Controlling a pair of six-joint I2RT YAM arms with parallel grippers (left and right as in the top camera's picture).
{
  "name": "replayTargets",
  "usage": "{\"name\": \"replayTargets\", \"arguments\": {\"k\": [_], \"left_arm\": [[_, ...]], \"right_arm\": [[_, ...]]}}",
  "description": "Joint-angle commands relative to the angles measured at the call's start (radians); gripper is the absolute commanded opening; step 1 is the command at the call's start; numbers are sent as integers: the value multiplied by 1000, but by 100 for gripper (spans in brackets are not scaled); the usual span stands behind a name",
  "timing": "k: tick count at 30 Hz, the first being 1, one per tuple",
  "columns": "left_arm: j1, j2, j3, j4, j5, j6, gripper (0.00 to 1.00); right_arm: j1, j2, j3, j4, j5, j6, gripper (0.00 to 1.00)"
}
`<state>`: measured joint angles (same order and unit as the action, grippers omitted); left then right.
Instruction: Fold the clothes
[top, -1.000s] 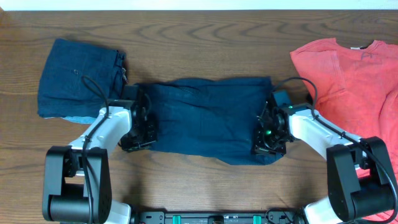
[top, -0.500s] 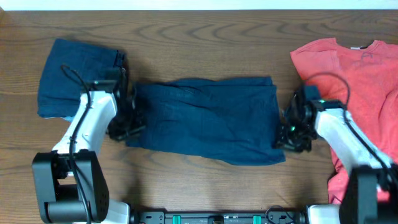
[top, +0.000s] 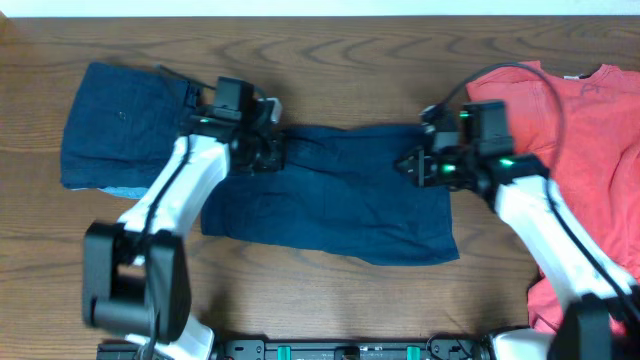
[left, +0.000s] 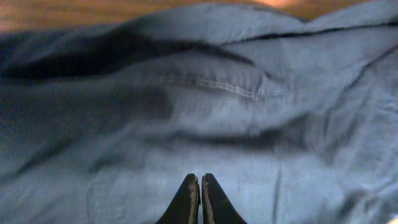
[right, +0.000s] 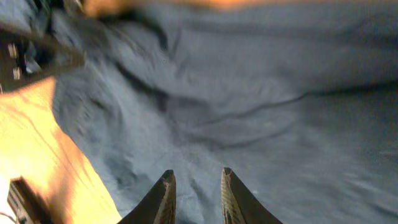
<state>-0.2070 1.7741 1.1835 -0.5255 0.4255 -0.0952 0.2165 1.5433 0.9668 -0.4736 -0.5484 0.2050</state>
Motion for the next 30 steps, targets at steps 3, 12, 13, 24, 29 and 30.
{"name": "replayTargets", "arguments": {"k": [3, 12, 13, 24, 29, 30], "left_arm": [[6, 148, 9, 114, -6, 23, 6], [113, 225, 11, 257, -63, -119, 6], [129, 220, 15, 269, -62, -134, 6], [240, 54, 71, 90, 213, -116, 9], [181, -66, 71, -192, 229, -36, 9], [162, -78, 69, -237, 229, -15, 9]], "right_arm": [[62, 197, -12, -31, 0, 27, 18], [46, 351, -12, -216, 255, 55, 9], [44, 349, -12, -231, 303, 62, 9], [-13, 272, -3, -307, 236, -72, 20], [-7, 118, -3, -298, -63, -304, 25], [-5, 90, -3, -285, -103, -307, 25]]}}
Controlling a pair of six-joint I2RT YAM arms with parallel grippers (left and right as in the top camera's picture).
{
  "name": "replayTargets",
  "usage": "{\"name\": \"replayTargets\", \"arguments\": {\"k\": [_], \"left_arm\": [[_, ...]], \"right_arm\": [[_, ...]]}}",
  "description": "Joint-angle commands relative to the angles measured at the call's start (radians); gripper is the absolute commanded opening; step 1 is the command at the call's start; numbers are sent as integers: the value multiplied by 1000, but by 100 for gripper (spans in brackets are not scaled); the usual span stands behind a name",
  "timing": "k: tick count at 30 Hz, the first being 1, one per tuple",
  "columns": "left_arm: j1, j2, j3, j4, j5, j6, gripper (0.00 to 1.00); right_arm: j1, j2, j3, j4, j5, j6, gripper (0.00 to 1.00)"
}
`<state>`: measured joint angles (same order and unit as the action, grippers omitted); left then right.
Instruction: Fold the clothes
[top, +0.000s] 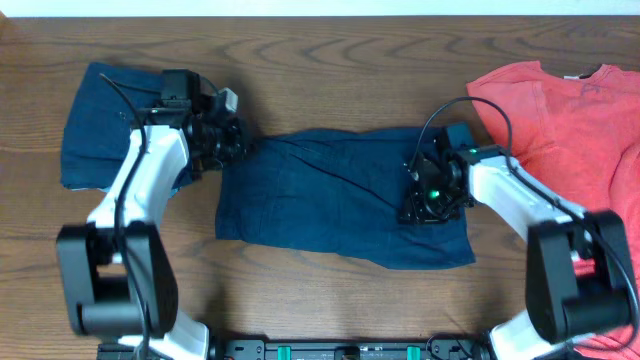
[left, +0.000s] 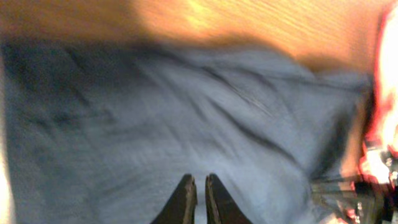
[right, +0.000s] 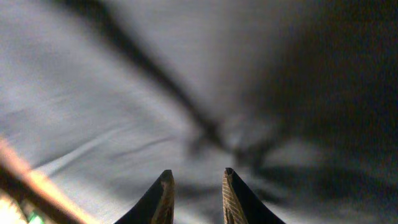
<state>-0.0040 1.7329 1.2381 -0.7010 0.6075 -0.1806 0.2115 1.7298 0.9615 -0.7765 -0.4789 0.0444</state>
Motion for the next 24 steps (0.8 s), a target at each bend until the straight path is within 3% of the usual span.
{"name": "replayTargets", "arguments": {"k": [1, 5, 11, 16, 24], "left_arm": [[-65, -45, 13, -108, 46, 90, 9], [-172, -37, -38, -180, -12, 94, 9], [-282, 17, -195, -90, -52, 18, 10], [-285, 66, -252, -72, -68, -51, 10], [-283, 74, -260, -126, -274, -113, 10]], "right_arm": [[5, -123, 3, 41, -202, -142, 23], [34, -161, 3, 150, -217, -25, 22], [110, -82, 2, 254, -198, 72, 22], [177, 51, 2, 362, -198, 236, 21], [148, 254, 2, 564, -48, 587, 18]]}}
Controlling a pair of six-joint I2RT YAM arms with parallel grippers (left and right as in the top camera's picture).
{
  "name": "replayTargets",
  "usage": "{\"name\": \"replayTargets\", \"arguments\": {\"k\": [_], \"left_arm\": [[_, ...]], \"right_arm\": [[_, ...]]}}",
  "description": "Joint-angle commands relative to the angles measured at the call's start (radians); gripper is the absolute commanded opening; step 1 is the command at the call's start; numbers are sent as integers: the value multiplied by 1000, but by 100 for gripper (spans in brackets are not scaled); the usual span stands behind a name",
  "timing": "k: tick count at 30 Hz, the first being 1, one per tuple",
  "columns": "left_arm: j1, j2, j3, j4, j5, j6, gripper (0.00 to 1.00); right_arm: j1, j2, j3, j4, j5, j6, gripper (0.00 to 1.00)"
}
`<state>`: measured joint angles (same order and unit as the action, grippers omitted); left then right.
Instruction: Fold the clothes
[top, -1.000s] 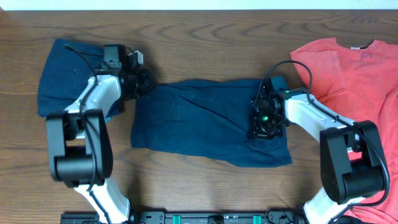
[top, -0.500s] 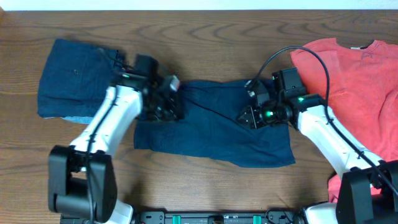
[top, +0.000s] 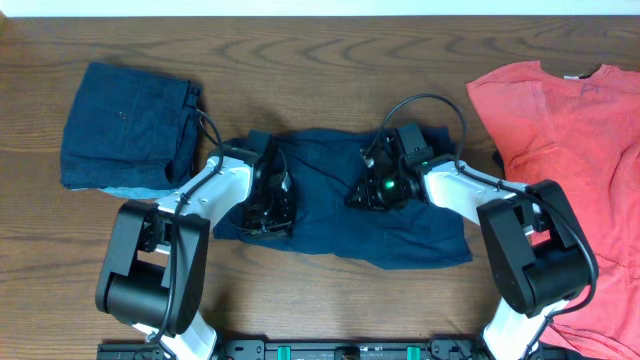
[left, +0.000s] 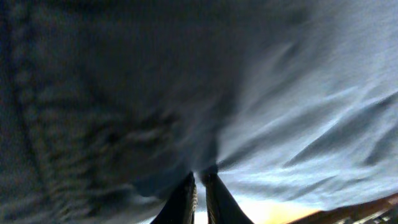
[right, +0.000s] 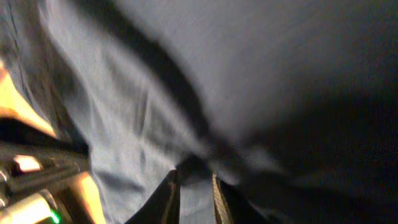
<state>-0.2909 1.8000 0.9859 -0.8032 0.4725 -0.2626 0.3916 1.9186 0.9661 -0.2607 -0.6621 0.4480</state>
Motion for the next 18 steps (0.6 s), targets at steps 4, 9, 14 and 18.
{"name": "replayTargets", "arguments": {"k": [4, 9, 14, 18], "left_arm": [[4, 7, -8, -53, -285, -26, 9], [5, 7, -9, -56, -318, -4, 10], [4, 6, -8, -56, -316, -4, 10], [4, -1, 17, -75, -251, 5, 10]], "right_arm": [[-116, 85, -2, 203, 133, 210, 18], [-229, 84, -2, 359, 68, 210, 18], [-346, 81, 2, 397, -10, 156, 17], [-407, 43, 6, 389, -273, 68, 15]]}}
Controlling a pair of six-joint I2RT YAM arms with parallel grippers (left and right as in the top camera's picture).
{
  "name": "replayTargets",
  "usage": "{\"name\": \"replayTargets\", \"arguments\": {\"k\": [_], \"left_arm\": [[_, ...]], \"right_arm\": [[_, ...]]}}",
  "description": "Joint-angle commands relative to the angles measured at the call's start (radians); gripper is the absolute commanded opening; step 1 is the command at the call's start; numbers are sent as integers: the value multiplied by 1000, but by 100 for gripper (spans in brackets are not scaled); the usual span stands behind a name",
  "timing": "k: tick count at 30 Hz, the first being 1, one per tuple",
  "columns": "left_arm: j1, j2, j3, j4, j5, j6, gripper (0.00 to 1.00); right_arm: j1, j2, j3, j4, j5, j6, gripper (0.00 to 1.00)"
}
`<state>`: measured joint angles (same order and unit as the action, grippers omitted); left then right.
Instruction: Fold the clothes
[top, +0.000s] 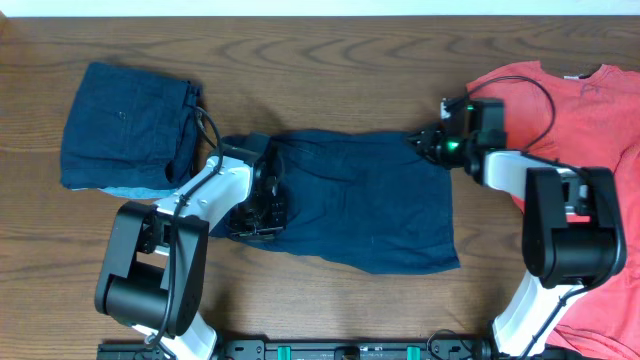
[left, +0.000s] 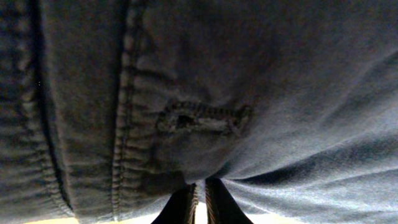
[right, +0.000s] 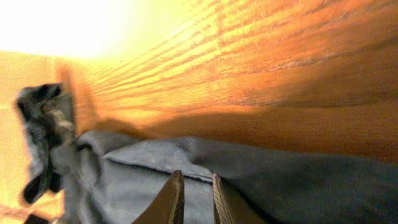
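Dark blue shorts (top: 350, 200) lie spread flat in the middle of the table. My left gripper (top: 255, 210) is low on their left edge. In the left wrist view the left gripper (left: 199, 185) is shut, with a fold of denim (left: 205, 93) bunched at its tips beside a seam and buttonhole. My right gripper (top: 425, 140) is at the shorts' far right corner. In the right wrist view the right gripper (right: 195, 179) is closed down on the cloth's hem (right: 280, 180).
A folded dark blue garment (top: 125, 125) lies at the far left. A red T-shirt (top: 570, 150) is spread at the right, just beyond my right gripper. The wooden table (top: 330, 50) shows bare behind the shorts.
My right gripper has gone from the middle of the shorts to their far right corner, still narrowed on cloth. The left gripper remains on the left edge. The shorts lie flatter.
First my left gripper was shut at the shorts' upper left and the right was open at their right edge. Then the left was beside the folded pile, the right open over the shorts' right part. Later both sat low on the shorts, and now at opposite ends.
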<state>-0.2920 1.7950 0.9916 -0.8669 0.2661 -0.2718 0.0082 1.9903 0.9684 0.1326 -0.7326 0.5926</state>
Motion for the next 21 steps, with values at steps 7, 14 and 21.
{"name": "replayTargets", "arguments": {"k": [7, 14, 21], "left_arm": [[5, -89, 163, -55, 146, 54, 10], [4, -152, 196, 147, 145, 54, 9], [3, 2, 187, 279, 145, 91, 9]], "right_arm": [[26, -228, 4, -279, -322, -255, 13], [226, -335, 4, -706, 70, -302, 10], [377, -285, -19, -904, 357, -301, 10]]}}
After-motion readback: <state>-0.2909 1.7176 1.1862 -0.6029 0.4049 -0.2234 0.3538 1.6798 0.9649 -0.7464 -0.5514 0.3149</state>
